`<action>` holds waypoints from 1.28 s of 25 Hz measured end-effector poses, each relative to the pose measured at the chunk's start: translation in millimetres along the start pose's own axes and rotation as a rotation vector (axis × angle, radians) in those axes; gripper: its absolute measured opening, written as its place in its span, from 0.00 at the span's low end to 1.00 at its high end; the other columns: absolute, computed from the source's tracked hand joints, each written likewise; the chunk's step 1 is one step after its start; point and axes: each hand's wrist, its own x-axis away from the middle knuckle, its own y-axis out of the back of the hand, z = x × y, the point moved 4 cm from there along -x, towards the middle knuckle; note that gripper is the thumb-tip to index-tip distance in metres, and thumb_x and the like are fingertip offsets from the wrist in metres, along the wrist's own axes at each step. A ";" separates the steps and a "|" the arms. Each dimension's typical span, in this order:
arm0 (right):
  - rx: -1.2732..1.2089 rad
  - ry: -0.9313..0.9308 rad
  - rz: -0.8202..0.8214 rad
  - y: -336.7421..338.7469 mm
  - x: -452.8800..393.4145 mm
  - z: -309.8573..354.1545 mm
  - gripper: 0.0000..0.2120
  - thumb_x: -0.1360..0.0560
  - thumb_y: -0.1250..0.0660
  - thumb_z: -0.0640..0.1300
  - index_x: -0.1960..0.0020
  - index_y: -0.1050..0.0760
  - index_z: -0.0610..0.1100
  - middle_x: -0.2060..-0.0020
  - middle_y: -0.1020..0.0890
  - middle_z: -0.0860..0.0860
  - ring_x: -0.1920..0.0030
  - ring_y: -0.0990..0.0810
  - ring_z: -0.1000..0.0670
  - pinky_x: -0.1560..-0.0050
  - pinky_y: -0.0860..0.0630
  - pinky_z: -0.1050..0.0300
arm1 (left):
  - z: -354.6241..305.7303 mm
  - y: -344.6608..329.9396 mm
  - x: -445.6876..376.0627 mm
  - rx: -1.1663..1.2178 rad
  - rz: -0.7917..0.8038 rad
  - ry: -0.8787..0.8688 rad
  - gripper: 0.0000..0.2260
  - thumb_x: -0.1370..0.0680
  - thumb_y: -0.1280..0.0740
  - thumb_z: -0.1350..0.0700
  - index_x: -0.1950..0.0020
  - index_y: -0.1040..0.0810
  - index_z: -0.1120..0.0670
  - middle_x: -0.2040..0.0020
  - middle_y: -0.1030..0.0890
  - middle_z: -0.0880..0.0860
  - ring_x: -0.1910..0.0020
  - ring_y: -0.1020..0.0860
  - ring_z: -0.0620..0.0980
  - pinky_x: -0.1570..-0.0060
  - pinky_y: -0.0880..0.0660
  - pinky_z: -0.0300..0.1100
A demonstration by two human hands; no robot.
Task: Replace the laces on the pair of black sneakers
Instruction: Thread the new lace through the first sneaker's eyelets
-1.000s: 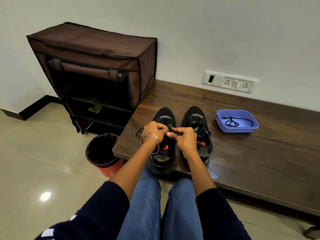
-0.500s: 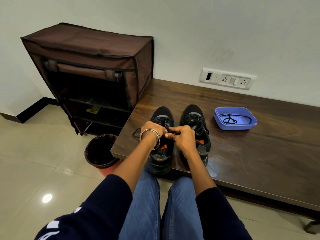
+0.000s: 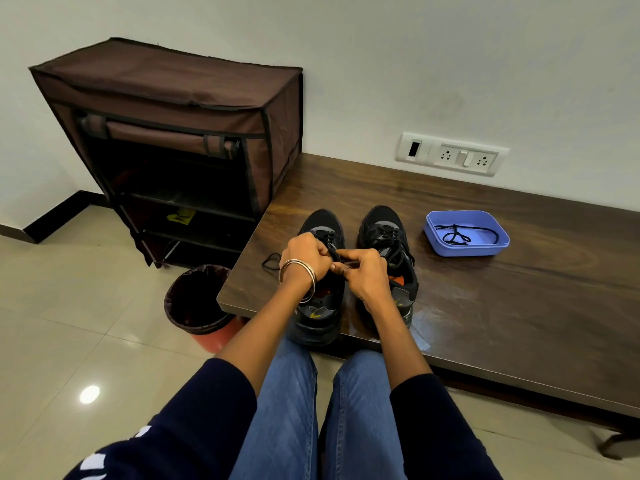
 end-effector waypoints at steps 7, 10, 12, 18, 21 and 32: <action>-0.008 -0.012 -0.032 -2.9 0.4 -0.7 0.18 0.31 0.23 0.38 0.42 0.19 0.40 0.56 0.15 0.46 0.56 0.16 0.53 0.46 0.20 0.56 | 18.2 -4.4 3.2 0.372 -0.062 0.079 0.03 0.29 0.25 0.56 0.56 0.14 0.53 0.61 0.18 0.48 0.60 0.23 0.42 0.57 0.28 0.34; -0.027 -0.016 -0.038 -4.1 -0.3 -2.5 0.16 0.32 0.22 0.38 0.45 0.19 0.39 0.56 0.15 0.45 0.57 0.16 0.52 0.48 0.19 0.55 | 22.6 -6.9 4.4 0.512 -0.035 0.181 0.04 0.31 0.23 0.56 0.58 0.14 0.53 0.58 0.15 0.50 0.59 0.20 0.43 0.56 0.25 0.34; -0.019 -0.013 -0.044 -5.3 -0.5 -2.4 0.16 0.32 0.22 0.38 0.45 0.19 0.40 0.56 0.15 0.46 0.58 0.16 0.52 0.49 0.18 0.54 | 24.3 -7.3 2.8 0.532 -0.027 0.190 0.04 0.31 0.23 0.56 0.58 0.14 0.54 0.58 0.15 0.50 0.58 0.20 0.43 0.53 0.25 0.35; -0.036 -0.011 -0.035 -4.8 -3.1 -6.7 0.17 0.33 0.22 0.39 0.45 0.18 0.40 0.56 0.15 0.46 0.53 0.16 0.50 0.46 0.19 0.51 | 11.3 -6.7 -1.8 0.173 -0.035 -0.042 0.03 0.29 0.26 0.55 0.63 0.16 0.53 0.58 0.21 0.47 0.57 0.22 0.48 0.58 0.27 0.40; -0.043 -0.008 -0.031 -5.8 -3.4 -5.3 0.17 0.32 0.22 0.39 0.44 0.18 0.40 0.55 0.14 0.46 0.52 0.16 0.51 0.44 0.20 0.51 | 12.8 -9.2 0.5 0.183 -0.065 -0.021 0.04 0.28 0.28 0.54 0.62 0.16 0.51 0.55 0.21 0.46 0.56 0.22 0.49 0.56 0.26 0.41; -0.042 -0.035 -0.077 -10.5 -1.6 -4.1 0.16 0.32 0.23 0.40 0.45 0.17 0.41 0.56 0.14 0.46 0.52 0.16 0.51 0.44 0.21 0.52 | 26.0 -7.6 -1.7 0.562 -0.046 0.405 0.03 0.32 0.26 0.55 0.60 0.14 0.51 0.56 0.16 0.53 0.55 0.19 0.52 0.54 0.23 0.41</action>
